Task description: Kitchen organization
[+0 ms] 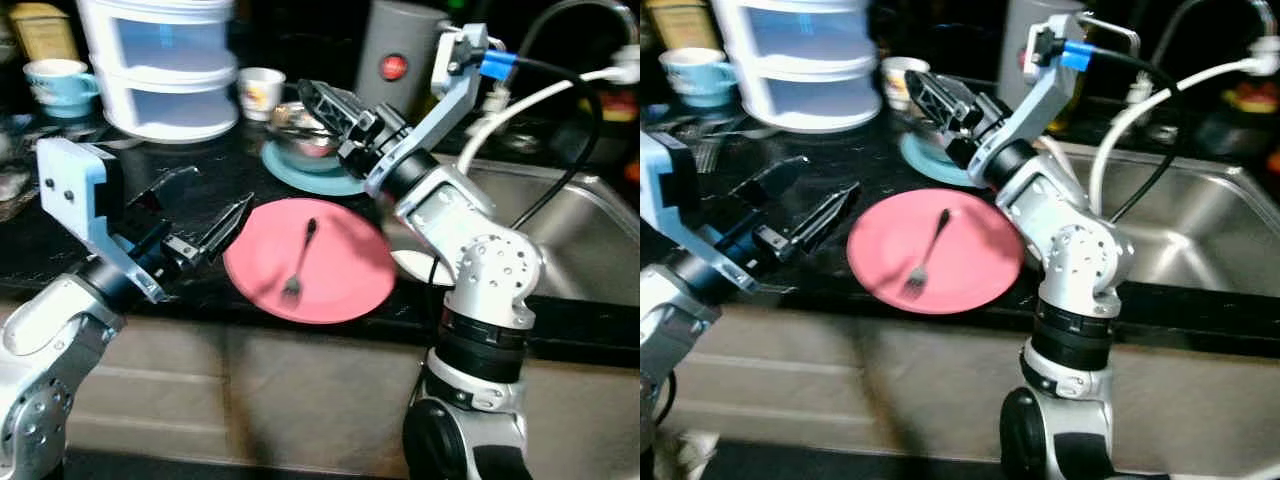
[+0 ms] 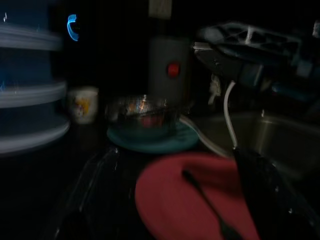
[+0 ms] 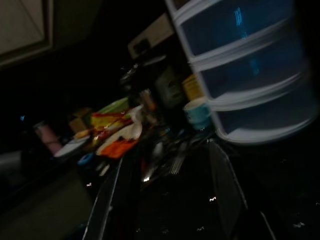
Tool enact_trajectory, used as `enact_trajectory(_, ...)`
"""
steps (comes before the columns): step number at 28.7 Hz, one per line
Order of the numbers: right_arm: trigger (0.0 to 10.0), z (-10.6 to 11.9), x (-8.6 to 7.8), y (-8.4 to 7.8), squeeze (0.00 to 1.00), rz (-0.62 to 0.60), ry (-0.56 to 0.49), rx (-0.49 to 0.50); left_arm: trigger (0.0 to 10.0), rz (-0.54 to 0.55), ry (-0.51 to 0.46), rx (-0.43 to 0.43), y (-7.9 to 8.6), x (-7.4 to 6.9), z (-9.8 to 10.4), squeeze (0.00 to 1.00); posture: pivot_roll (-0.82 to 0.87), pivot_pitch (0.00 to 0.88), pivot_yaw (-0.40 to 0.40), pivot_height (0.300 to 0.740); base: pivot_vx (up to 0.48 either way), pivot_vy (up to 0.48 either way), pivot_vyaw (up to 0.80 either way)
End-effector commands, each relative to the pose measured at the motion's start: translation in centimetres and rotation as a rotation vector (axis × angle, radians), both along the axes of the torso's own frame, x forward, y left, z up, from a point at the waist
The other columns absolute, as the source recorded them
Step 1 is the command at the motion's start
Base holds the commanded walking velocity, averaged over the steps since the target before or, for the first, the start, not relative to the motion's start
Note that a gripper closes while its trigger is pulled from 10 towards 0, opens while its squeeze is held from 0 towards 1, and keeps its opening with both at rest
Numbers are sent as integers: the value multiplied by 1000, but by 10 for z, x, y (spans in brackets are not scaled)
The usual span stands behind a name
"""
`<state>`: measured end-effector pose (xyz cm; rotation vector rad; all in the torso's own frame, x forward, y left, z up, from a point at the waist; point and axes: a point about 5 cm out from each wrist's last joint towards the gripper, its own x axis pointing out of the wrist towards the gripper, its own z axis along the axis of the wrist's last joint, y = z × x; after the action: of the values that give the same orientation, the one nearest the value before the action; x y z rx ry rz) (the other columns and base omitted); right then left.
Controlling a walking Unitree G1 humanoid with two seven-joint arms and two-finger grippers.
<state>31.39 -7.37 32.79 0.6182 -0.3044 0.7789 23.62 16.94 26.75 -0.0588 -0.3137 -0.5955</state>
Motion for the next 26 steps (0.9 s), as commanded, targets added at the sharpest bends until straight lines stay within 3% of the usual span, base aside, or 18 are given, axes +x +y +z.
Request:
enact_trajectory(1,10000,-23,-1,4,0,13,80,68,10000,-1,10,-4,-3,3,-2,0,159,0,-101,740,0,0,0)
enact_trajectory(16,10000,-27,-1,6,0,7,75,25,10000,42,10,-25,-1,9,-3,0,152,0,-97,740,0,0,0)
enact_trajectory(26,10000,-29,-3,10,0,9,56,-29,10000,76,14,-27,3,11,-6,0,151,0,-98,740,0,321,0)
